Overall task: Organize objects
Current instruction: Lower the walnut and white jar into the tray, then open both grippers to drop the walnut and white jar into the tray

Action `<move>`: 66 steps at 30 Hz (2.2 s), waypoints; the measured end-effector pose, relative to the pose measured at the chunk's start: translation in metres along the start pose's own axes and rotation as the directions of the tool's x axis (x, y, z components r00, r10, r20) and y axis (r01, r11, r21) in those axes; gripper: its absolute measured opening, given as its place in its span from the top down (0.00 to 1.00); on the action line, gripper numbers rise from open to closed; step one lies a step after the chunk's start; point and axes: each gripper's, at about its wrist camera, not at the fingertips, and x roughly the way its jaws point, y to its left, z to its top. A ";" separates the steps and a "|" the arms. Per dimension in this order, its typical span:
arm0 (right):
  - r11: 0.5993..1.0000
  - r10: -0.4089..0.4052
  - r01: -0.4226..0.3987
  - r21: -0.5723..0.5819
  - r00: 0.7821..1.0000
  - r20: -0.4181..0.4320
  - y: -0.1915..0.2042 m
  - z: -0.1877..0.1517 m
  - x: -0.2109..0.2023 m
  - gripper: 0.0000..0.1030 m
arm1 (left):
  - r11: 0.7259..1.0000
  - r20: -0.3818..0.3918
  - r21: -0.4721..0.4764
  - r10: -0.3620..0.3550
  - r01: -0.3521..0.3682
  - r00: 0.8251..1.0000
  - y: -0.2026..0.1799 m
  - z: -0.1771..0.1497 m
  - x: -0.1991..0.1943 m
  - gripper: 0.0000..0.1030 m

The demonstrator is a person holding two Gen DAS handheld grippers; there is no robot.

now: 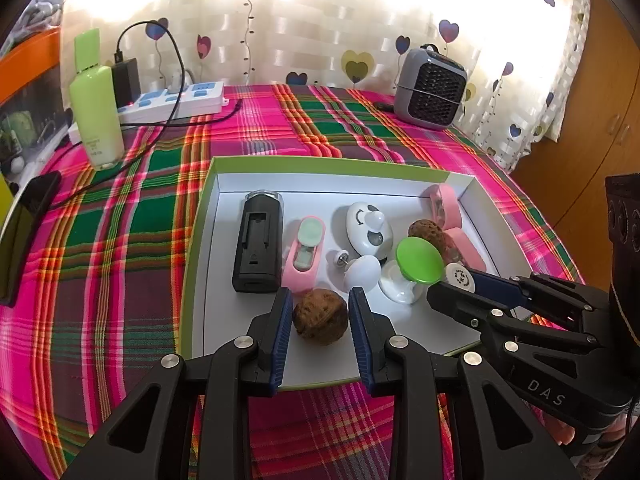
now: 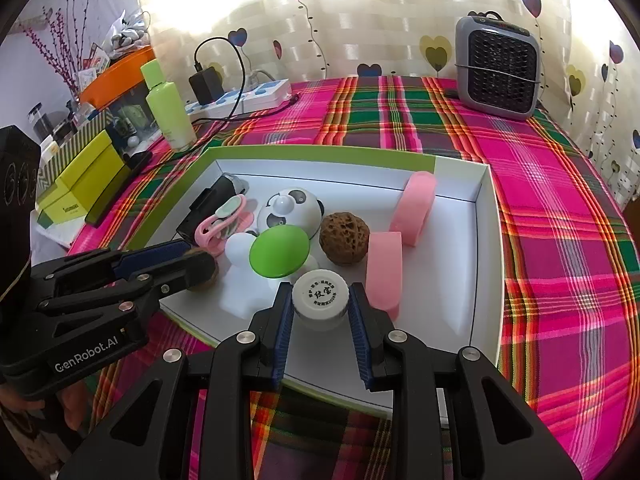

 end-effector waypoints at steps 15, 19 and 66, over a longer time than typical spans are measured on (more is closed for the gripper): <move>1.000 0.007 -0.007 0.001 1.000 0.009 0.000 -0.001 -0.001 0.72 | 1.000 0.000 -0.002 0.003 -0.003 1.000 0.001 0.000 0.000 0.74; 1.000 0.010 -0.010 -0.002 1.000 0.011 0.000 -0.001 -0.001 0.72 | 1.000 -0.002 -0.002 0.005 -0.005 1.000 0.002 0.000 0.001 0.74; 0.994 -0.086 0.092 -0.054 0.991 0.099 0.026 -0.027 -0.047 0.58 | 0.988 0.118 0.010 0.152 -0.155 0.981 -0.018 -0.036 -0.061 0.62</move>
